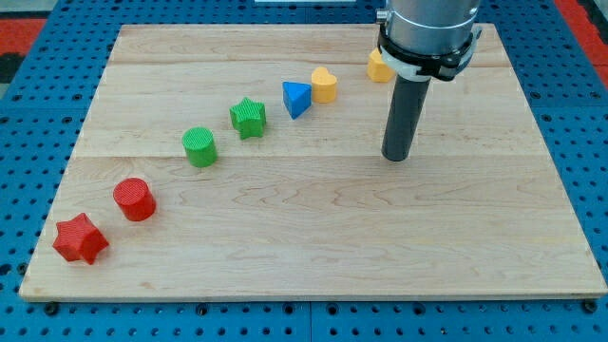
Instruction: Push the blue cube slightly towards down
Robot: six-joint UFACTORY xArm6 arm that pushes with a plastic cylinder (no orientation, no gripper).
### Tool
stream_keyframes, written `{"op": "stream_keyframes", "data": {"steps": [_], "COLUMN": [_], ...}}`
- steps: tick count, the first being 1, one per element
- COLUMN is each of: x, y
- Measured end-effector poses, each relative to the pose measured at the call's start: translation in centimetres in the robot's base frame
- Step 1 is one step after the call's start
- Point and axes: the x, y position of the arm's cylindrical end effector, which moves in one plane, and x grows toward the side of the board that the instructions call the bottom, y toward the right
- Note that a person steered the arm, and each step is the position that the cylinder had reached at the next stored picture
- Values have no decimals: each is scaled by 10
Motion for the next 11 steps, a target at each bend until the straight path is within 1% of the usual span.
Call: {"op": "stream_keyframes", "data": {"steps": [2, 4, 5, 6, 7, 8, 9, 10, 11], "x": [4, 5, -29, -99, -155, -191, -194, -205, -216], "y": [15, 13, 75, 179, 194, 161, 98, 79, 73]}}
